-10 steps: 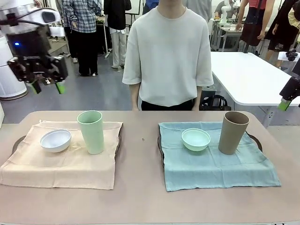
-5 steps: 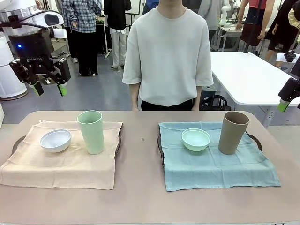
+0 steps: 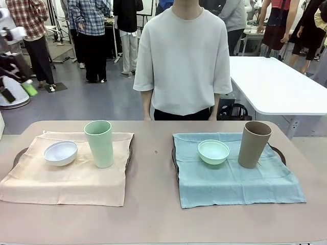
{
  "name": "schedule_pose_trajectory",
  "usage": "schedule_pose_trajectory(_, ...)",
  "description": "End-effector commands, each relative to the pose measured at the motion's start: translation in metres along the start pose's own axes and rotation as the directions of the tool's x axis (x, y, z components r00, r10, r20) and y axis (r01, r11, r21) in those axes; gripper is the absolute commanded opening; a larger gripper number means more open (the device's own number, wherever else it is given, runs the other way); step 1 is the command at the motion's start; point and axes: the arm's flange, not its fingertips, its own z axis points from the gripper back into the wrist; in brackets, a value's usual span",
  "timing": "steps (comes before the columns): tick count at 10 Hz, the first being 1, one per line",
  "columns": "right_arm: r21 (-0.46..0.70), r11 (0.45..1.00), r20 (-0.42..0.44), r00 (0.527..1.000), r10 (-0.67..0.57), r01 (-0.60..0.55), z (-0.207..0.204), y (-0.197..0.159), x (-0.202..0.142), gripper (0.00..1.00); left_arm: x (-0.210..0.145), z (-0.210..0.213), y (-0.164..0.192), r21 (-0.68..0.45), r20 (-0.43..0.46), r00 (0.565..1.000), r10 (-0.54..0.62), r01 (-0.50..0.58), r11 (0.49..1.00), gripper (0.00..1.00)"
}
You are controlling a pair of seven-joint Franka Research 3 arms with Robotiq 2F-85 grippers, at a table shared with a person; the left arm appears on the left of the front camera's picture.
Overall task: Set up a tray with a mat and arrange the tableware.
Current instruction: Place the Picnic Bowl and Reusable plastic cup back onto the Handle tray in front of the human's position.
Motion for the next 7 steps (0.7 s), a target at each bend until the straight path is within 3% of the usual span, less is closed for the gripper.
schedule_pose_trajectory(1, 0.176, 0.984, 0.003, 1.000, -0.017, 0.016, 0.006, -0.021, 0.012, 1.00, 0.000, 0.007, 0.029, -0.154, -0.031, 0.999, -0.008, 0.003, 0.988, 0.73)
schedule_pose_trajectory(4, 0.344, 0.939, 0.075, 0.996, -0.041, 0.013, 0.021, -0.050, -0.007, 1.00, -0.022, 0.009, 0.072, -0.352, 0.065, 0.998, 0.016, 0.008, 0.936, 0.73)
schedule_pose_trajectory(7, 0.456, 0.890, 0.196, 0.976, -0.095, -0.005, 0.048, -0.084, -0.036, 1.00, -0.048, 0.011, 0.118, -0.488, 0.144, 0.981, 0.133, -0.047, 0.871, 0.73)
